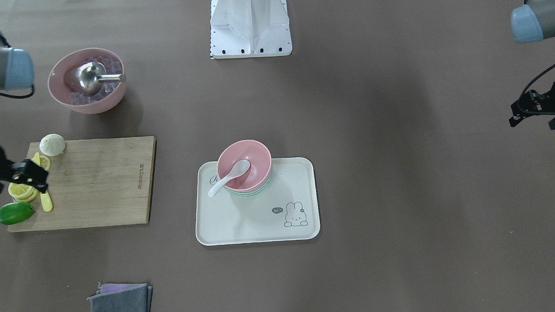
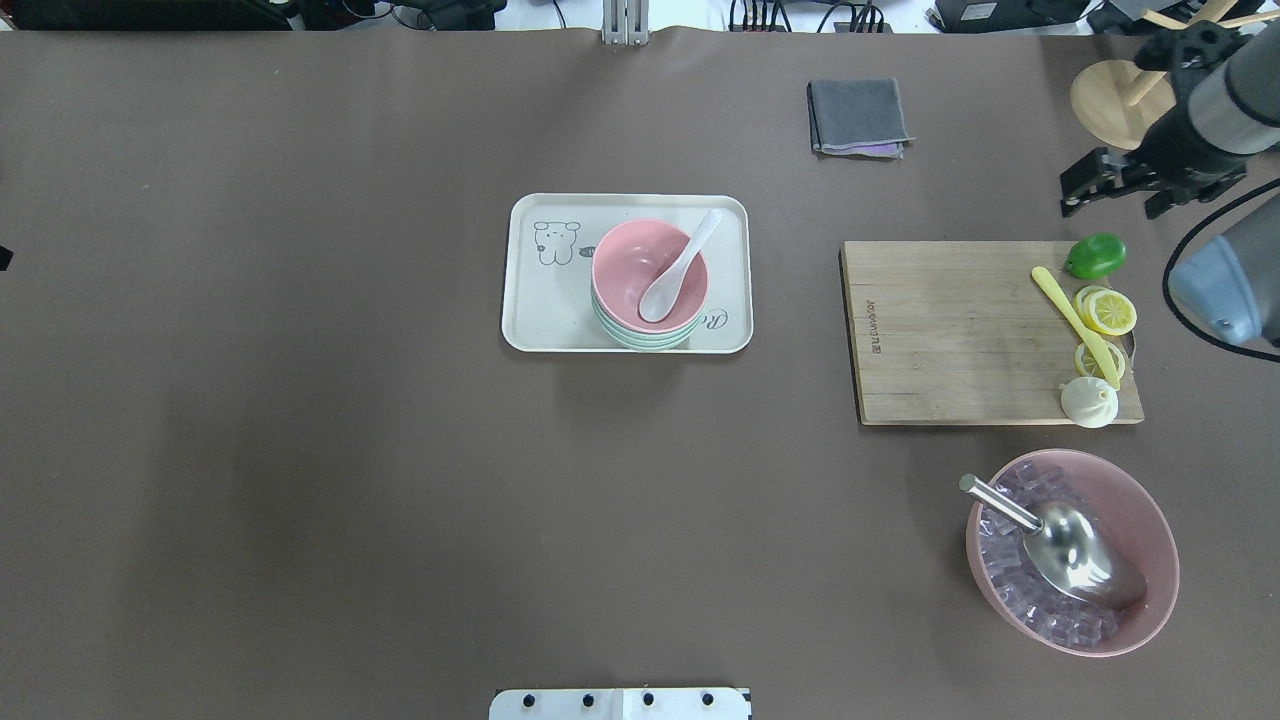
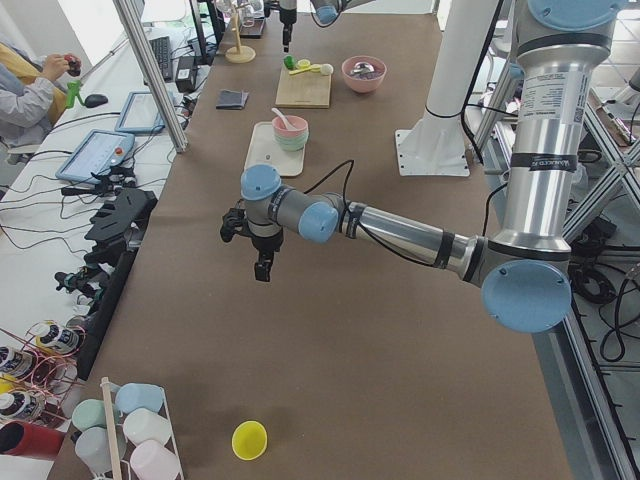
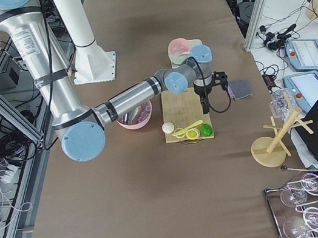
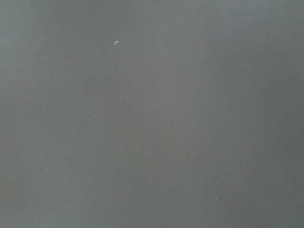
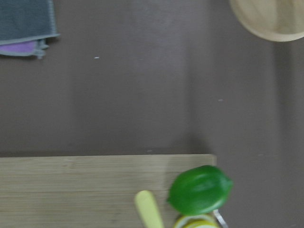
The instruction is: Stack pink bowl on green and place spoon
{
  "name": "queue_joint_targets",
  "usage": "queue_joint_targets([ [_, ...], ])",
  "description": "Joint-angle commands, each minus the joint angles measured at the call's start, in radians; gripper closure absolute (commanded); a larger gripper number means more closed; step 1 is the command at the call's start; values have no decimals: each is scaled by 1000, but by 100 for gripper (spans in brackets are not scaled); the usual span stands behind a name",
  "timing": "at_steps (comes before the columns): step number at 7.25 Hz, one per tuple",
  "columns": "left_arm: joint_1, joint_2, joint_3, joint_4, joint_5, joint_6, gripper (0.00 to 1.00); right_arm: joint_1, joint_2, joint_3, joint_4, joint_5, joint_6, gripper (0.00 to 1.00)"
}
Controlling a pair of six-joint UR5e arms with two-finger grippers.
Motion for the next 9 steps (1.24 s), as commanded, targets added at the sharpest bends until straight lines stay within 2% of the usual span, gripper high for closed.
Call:
queue_joint_targets([
  [1, -96, 48, 74, -6, -86, 172, 2, 191, -26, -164, 2, 47, -388, 0],
  [2, -103, 52, 103, -7, -94, 171, 2, 266, -21, -226, 2, 84, -483, 0],
  [3, -121, 50, 105, 0, -114, 148, 2, 290, -23, -222, 1, 131, -497, 0],
  [4, -147, 47, 119, 5, -116, 128, 2, 323, -27, -226, -3, 136, -499, 0],
  [6, -201, 20, 170, 5, -104, 136, 2, 324, -49, -229, 10, 144, -500, 0],
  [7, -224, 60, 162, -9, -116, 145, 2, 324, -72, -205, 11, 148, -500, 0],
  [9, -271, 73, 127, -4, -116, 177, 2, 324, -112, -176, 16, 149, -502, 0],
])
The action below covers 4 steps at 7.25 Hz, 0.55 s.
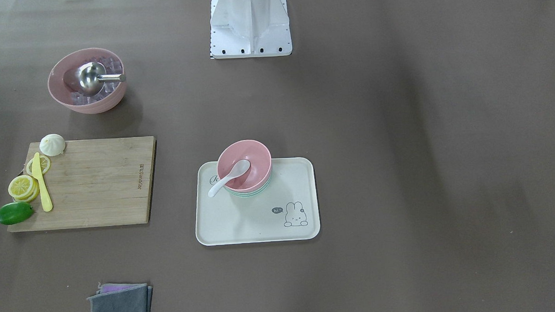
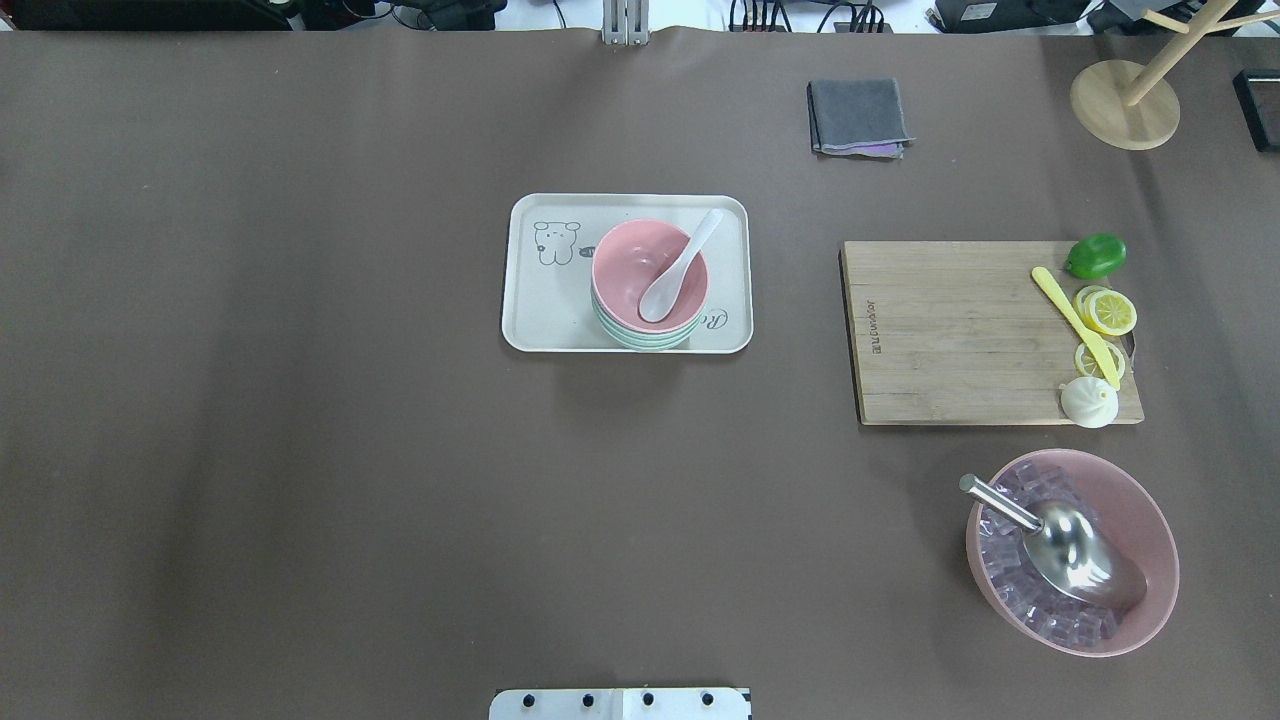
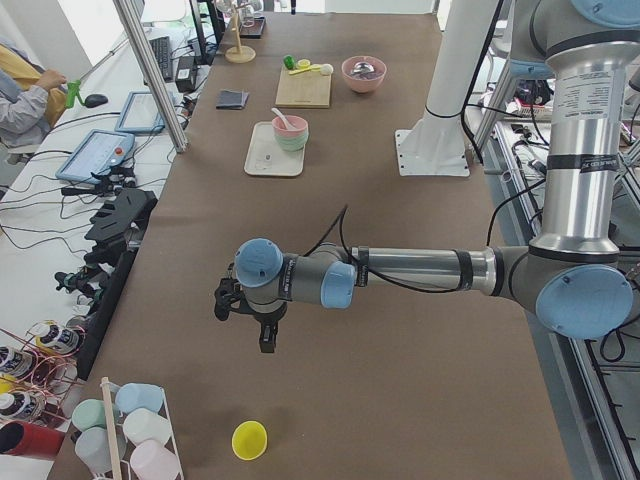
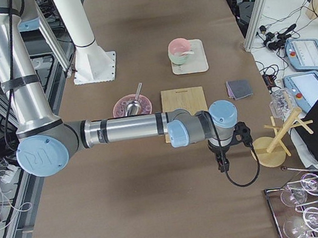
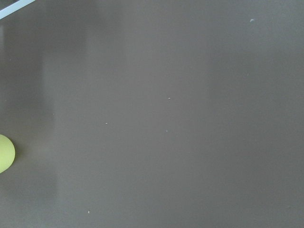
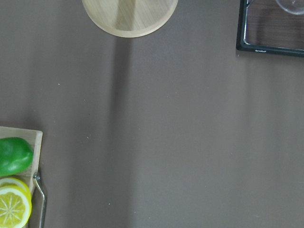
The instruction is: Stack pink bowl on green and place spoon
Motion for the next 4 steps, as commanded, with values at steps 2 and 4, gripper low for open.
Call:
queue_joint_targets([
  [2, -40, 30, -38, 2, 14, 45, 2, 0, -90, 118, 2, -3, 1, 0],
  [4, -35, 47, -49, 14, 14, 29, 2, -1, -116, 169, 0, -50, 9, 0],
])
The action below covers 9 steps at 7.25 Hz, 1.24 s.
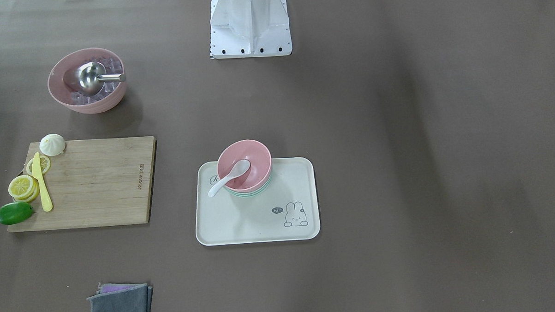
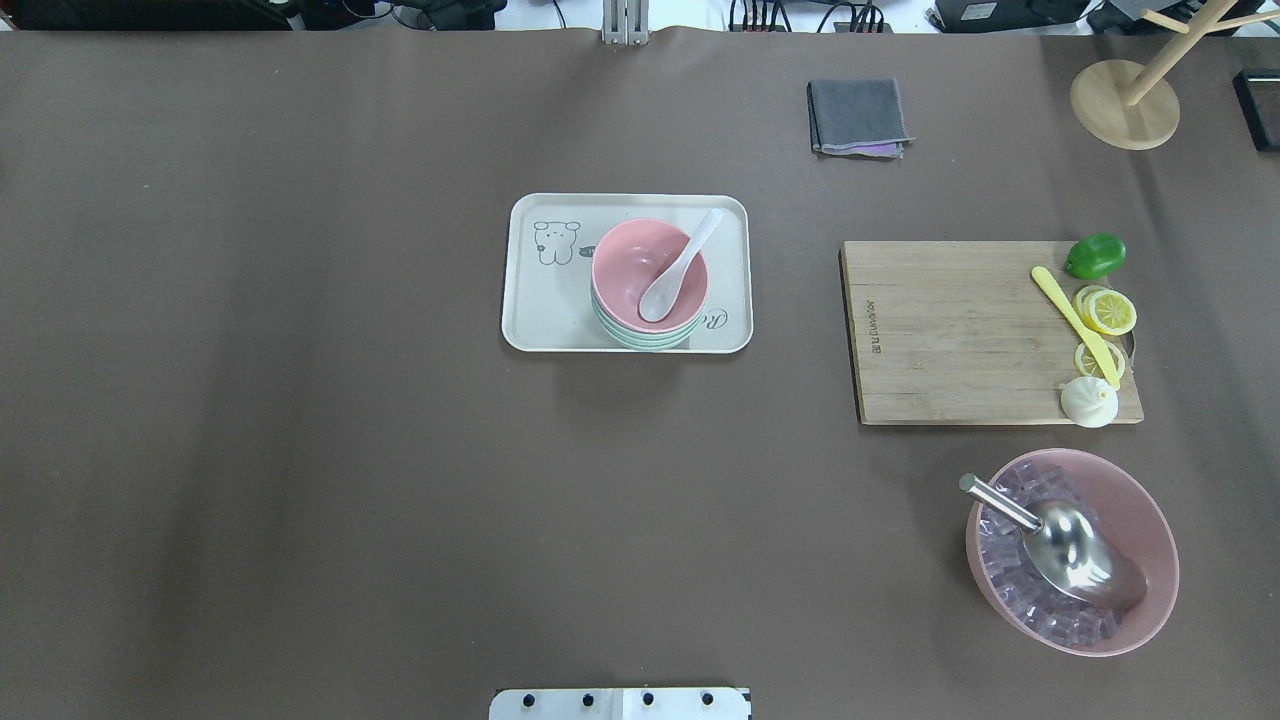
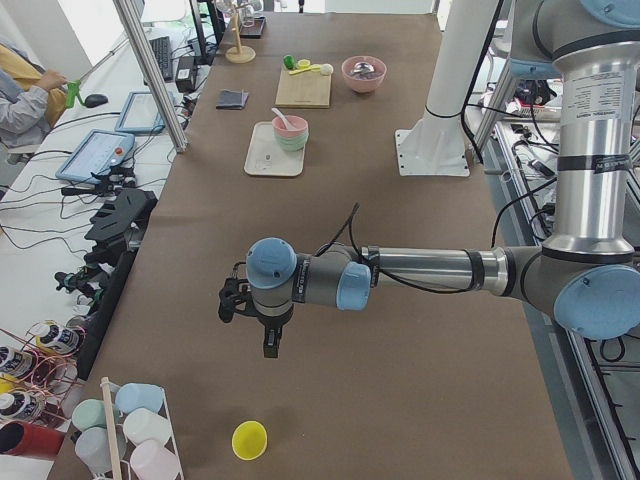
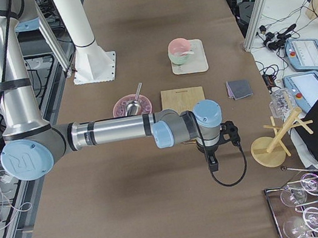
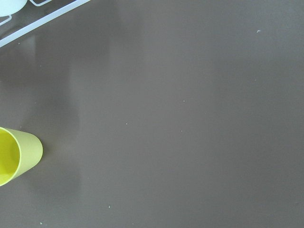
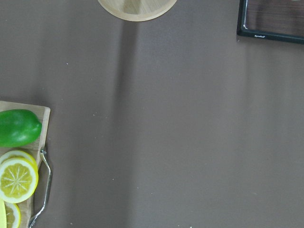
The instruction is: Stack pink bowl on green and place spoon
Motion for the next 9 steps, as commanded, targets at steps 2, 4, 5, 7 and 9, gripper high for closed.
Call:
queue_joint_targets([
  [2, 3, 5, 79, -1, -5, -6, 2, -1, -14, 31, -10, -28, 1, 0],
  [4, 3, -5, 81, -1, -11, -7, 2, -11, -8, 21, -14, -25, 3, 0],
  [5, 3, -5, 67, -1, -14, -6, 2, -11, -8, 21, -14, -19, -2, 0],
  [7, 2, 22, -2, 0, -14, -15, 2, -11, -8, 23, -14, -18, -2, 0],
  [9, 3, 85, -130, 7, 24, -241, 2, -11, -10, 27, -15, -1, -2, 0],
])
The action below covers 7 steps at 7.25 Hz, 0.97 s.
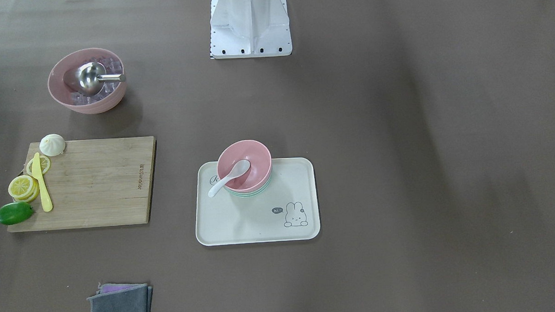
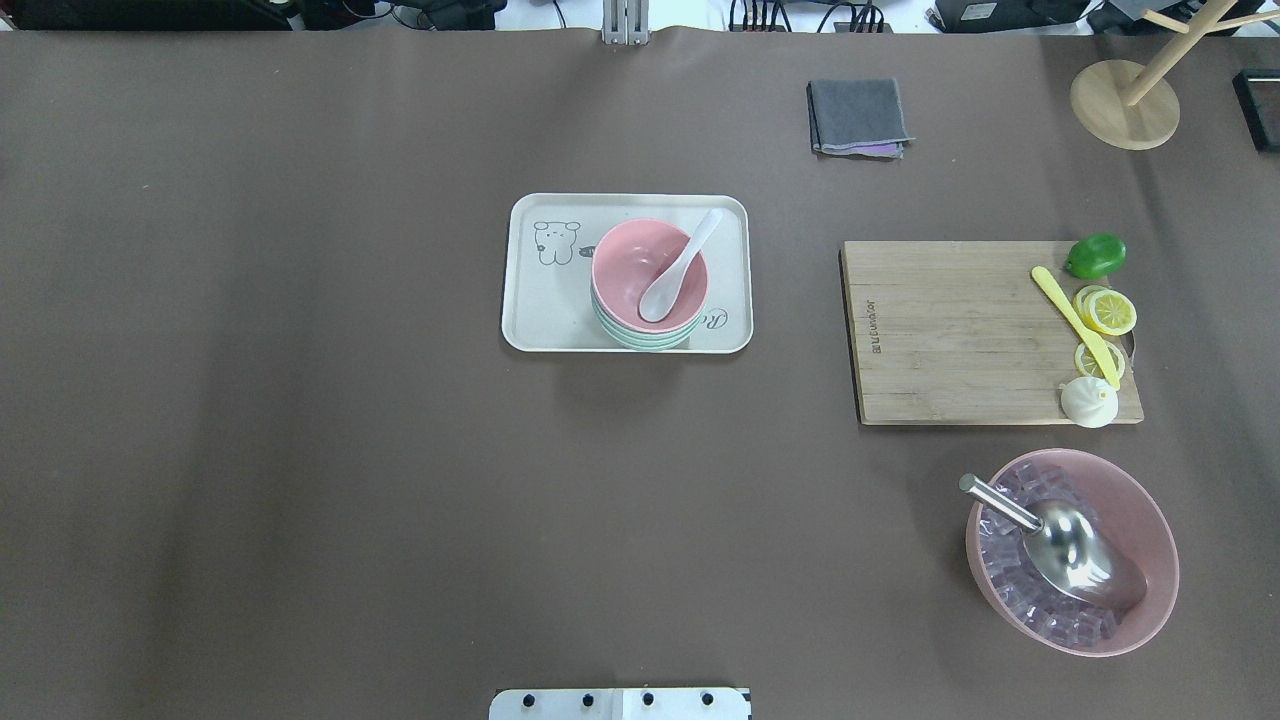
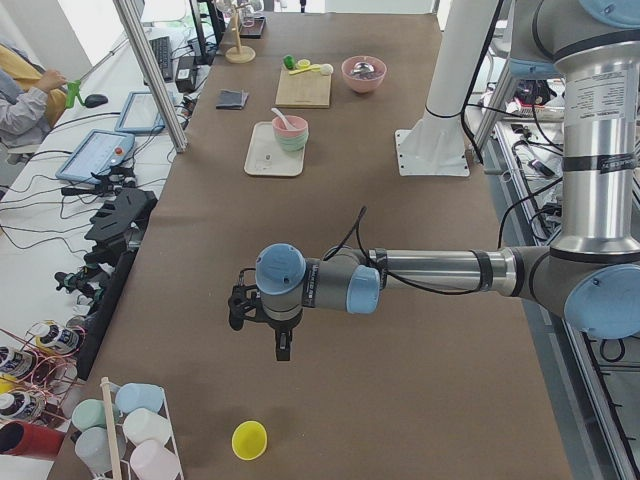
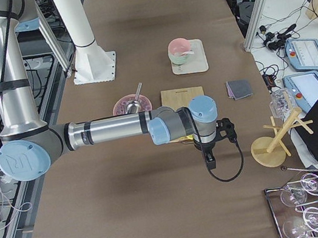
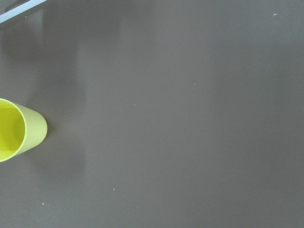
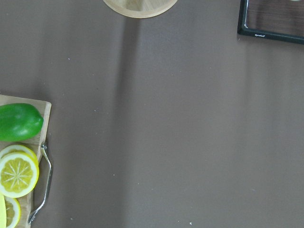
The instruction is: Stack pink bowl on green and place spoon
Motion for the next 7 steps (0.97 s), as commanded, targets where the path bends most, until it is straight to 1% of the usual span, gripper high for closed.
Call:
queue_joint_targets([
  [1, 1, 73, -86, -8, 39, -89, 2, 0, -1, 2, -1, 10, 0, 0],
  [2, 3, 77, -81, 0, 42, -48, 2, 0, 1, 3, -1, 10, 1, 0],
  [3, 3, 78, -80, -22, 59, -41, 2, 0, 1, 2, -1, 10, 1, 0],
  [5, 3, 74, -64, -25, 62, -47, 2, -3, 8, -4, -1, 15, 14, 0],
  [7, 3, 77, -69, -26, 62, -38, 2, -3, -4, 2, 6, 39, 46, 0],
])
